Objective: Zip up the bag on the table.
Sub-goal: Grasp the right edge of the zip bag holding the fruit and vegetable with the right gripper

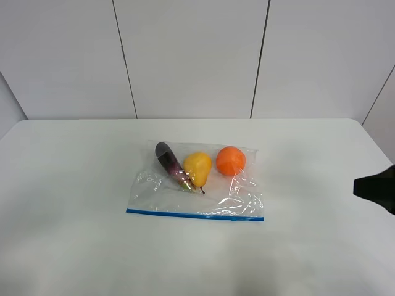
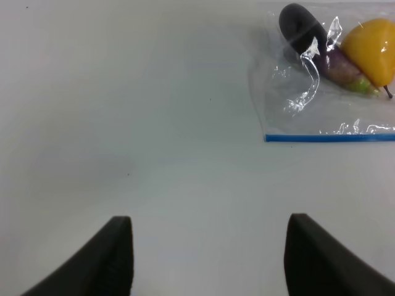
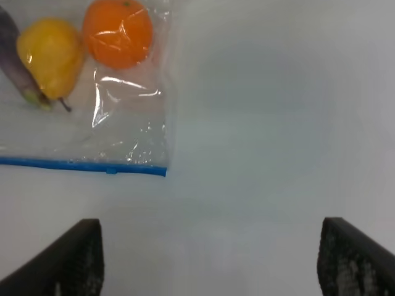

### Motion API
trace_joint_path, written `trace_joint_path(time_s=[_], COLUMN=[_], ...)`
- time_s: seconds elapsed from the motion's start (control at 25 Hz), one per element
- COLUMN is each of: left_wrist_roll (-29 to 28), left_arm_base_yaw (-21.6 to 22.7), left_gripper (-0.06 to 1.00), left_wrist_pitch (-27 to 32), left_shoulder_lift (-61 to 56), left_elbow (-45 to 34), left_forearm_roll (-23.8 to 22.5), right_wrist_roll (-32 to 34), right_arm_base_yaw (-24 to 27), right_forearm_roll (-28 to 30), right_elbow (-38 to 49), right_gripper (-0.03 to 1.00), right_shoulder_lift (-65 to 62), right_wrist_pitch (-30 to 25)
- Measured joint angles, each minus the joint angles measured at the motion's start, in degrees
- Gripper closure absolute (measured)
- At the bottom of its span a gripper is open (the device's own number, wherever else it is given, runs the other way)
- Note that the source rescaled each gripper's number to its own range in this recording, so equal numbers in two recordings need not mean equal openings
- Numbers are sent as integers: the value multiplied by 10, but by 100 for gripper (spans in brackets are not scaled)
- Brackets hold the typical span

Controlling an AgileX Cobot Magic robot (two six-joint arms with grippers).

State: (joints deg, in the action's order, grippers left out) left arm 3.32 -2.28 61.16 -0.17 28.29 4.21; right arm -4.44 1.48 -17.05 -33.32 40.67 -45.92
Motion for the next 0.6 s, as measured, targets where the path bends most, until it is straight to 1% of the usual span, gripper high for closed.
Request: trace_joint_path(time_s=[0.24, 0.4, 0.6], left_wrist_roll=[0, 0, 0], left_arm_base_yaw=[0, 0, 0], left_gripper=[19, 19, 19], left_wrist_pitch=[0, 0, 0], left_shoulder_lift=[0, 0, 0], left_elbow=[0, 0, 0], left_forearm_roll=[0, 0, 0], right_wrist_roll=[-36, -62, -92], right_arm_base_yaw=[0, 0, 0], right_forearm_roll=[-55, -94, -129], right_elbow=[-1, -1, -1], right_gripper=[-3, -3, -3], right_shoulder_lift=[104, 149, 209], right_wrist_pitch=[22, 43, 62])
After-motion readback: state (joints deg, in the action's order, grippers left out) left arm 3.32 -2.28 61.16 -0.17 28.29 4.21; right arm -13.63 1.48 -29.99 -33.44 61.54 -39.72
